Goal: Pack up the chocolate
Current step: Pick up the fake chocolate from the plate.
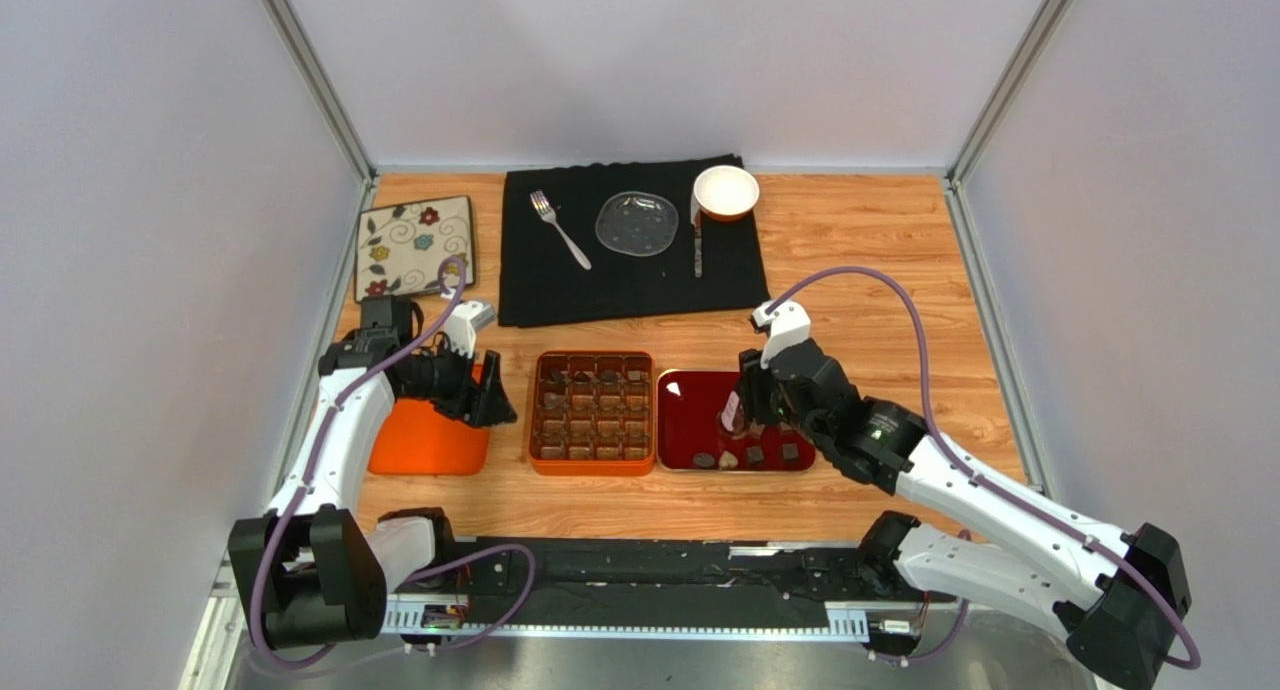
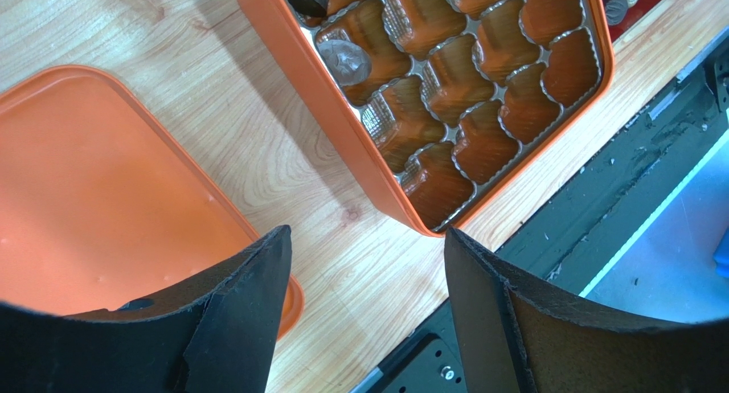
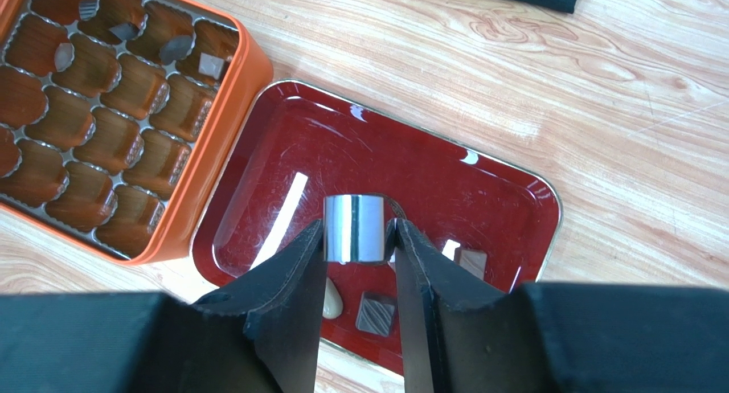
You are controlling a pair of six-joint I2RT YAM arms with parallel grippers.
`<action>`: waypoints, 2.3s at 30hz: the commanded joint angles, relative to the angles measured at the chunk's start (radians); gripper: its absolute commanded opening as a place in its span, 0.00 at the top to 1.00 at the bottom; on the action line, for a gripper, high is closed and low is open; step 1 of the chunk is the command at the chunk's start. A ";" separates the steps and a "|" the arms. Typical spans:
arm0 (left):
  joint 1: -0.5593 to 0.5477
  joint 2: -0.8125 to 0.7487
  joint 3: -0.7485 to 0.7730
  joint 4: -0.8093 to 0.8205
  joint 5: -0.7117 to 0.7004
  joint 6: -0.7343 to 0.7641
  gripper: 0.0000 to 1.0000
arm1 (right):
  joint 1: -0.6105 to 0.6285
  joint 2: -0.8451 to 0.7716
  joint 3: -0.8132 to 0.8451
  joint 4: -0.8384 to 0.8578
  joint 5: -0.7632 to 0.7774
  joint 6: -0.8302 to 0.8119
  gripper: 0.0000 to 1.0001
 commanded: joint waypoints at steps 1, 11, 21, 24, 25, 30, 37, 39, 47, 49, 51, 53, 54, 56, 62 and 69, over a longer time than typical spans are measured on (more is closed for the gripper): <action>0.008 -0.016 0.048 -0.010 0.017 0.031 0.26 | -0.013 0.024 0.033 0.080 -0.015 -0.024 0.64; 0.010 -0.018 0.046 -0.015 0.010 0.043 0.27 | -0.020 0.052 0.016 0.113 -0.038 -0.019 0.65; 0.011 -0.024 0.037 -0.018 0.013 0.049 0.27 | -0.022 0.061 -0.024 0.117 -0.048 -0.019 0.67; 0.011 -0.027 0.039 -0.018 0.010 0.049 0.27 | -0.023 0.059 -0.027 0.116 -0.052 -0.026 0.68; 0.013 -0.025 0.040 -0.018 0.011 0.049 0.27 | -0.023 0.061 -0.027 0.117 -0.045 -0.026 0.68; 0.013 -0.025 0.042 -0.019 0.016 0.048 0.27 | -0.023 0.056 -0.022 0.113 -0.051 -0.030 0.70; 0.014 -0.024 0.037 -0.018 0.014 0.049 0.28 | -0.023 0.010 0.010 0.120 -0.054 -0.039 0.74; 0.014 -0.024 0.031 -0.015 0.013 0.048 0.28 | -0.023 0.003 0.032 0.123 -0.072 -0.048 0.75; 0.016 -0.018 0.013 0.017 -0.013 0.028 0.28 | 0.024 0.052 0.215 0.137 -0.135 -0.079 0.75; 0.016 -0.018 0.013 0.020 -0.021 0.020 0.28 | 0.047 0.078 0.245 0.143 -0.138 -0.088 0.75; 0.017 -0.018 0.013 0.020 -0.024 0.020 0.28 | 0.082 0.124 0.279 0.172 -0.141 -0.095 0.75; 0.019 -0.019 0.016 0.019 -0.022 0.019 0.29 | 0.114 0.176 0.295 0.214 -0.149 -0.104 0.75; 0.017 -0.022 0.017 0.017 -0.021 0.019 0.28 | 0.121 0.197 0.314 0.226 -0.155 -0.104 0.75; 0.020 -0.025 0.022 0.014 -0.021 0.019 0.28 | 0.135 0.237 0.329 0.274 -0.182 -0.101 0.75; 0.026 -0.032 0.031 0.002 -0.019 0.028 0.29 | 0.179 0.432 0.423 0.347 -0.216 -0.116 0.76; 0.042 -0.033 0.031 -0.009 -0.015 0.043 0.28 | 0.190 0.561 0.493 0.393 -0.241 -0.116 0.76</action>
